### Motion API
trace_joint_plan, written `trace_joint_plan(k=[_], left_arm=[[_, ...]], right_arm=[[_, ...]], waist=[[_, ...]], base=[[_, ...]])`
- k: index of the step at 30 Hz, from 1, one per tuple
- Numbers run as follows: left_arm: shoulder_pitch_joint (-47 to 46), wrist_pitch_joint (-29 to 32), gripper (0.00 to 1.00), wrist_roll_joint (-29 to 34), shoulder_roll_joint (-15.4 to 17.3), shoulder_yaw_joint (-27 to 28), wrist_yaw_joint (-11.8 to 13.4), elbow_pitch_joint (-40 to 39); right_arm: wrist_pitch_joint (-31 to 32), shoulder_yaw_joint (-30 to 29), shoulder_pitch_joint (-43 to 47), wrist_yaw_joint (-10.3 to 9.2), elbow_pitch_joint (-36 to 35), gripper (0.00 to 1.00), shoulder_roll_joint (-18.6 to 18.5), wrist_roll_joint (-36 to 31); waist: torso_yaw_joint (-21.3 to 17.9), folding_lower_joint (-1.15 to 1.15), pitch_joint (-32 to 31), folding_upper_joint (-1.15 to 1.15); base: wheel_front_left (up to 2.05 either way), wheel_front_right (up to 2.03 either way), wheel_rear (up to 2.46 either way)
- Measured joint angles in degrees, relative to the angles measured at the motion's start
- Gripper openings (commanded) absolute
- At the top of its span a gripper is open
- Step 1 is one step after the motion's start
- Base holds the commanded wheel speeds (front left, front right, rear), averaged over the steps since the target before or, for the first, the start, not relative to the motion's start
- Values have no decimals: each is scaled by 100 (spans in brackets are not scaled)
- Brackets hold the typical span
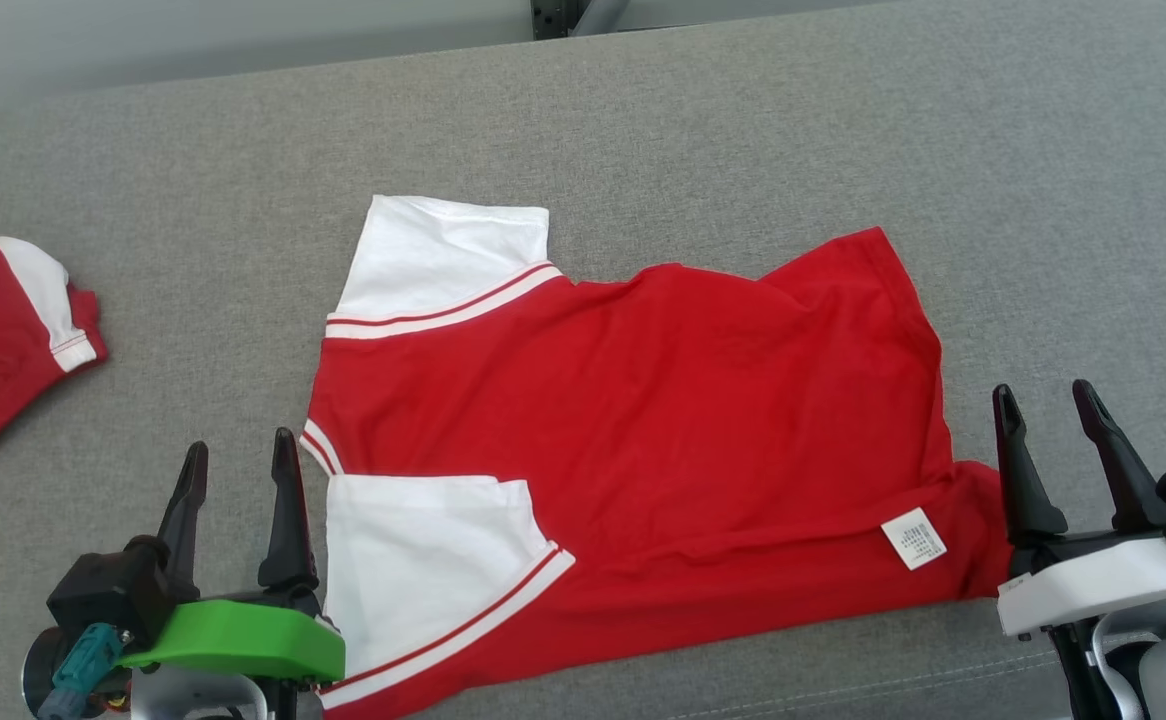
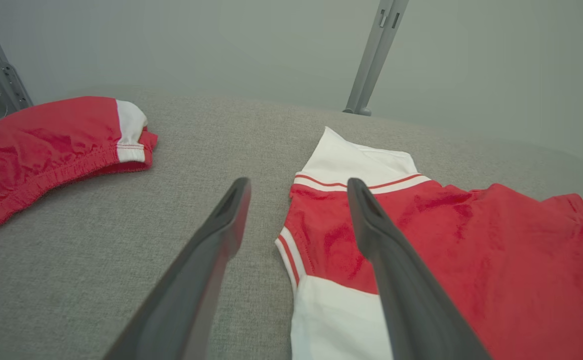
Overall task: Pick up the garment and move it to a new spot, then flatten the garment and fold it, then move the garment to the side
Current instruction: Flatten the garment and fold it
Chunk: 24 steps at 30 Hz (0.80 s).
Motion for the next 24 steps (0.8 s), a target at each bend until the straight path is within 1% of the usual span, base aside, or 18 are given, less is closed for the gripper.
trace_joint_plan(k=[5,10,12,14,15,19,22,24], left_arm=[[-124,5,100,131,82,4,108,-109],[-124,38,100,133,85,-55,111,-131],[-203,30,100,137,93,-92,68,-133],[-500,37,100,151,125,-137,-38,-134],[-934,134,100,175,159,-219,-186,-121],[-2015,528,100,203,256,-431,-550,147],[-2898,914,100,203,280,-638,-878,610],[-3386,1173,100,160,266,-742,-1050,1036]], right_arm=[[-14,51,-152,0,-36,100,67,-126],[-14,135,-183,0,31,100,82,-104],[-49,132,-225,0,36,100,76,-85],[-57,133,-268,0,25,100,79,-82],[-55,137,-311,0,4,100,85,-82],[-54,218,-532,0,-37,100,80,-81],[-57,314,-719,0,-37,100,76,-75],[-74,381,-826,0,-18,100,74,-65]], waist=[[-65,0,-63,0],[-71,0,-30,0],[-64,0,20,0],[-56,0,89,0],[-52,0,175,0],[-70,0,400,0],[-120,0,599,0],[-170,0,732,0]], base=[[0,0,0],[0,0,0],[0,0,0],[0,0,0],[0,0,0],[0,0,0],[0,0,0],[0,0,0]])
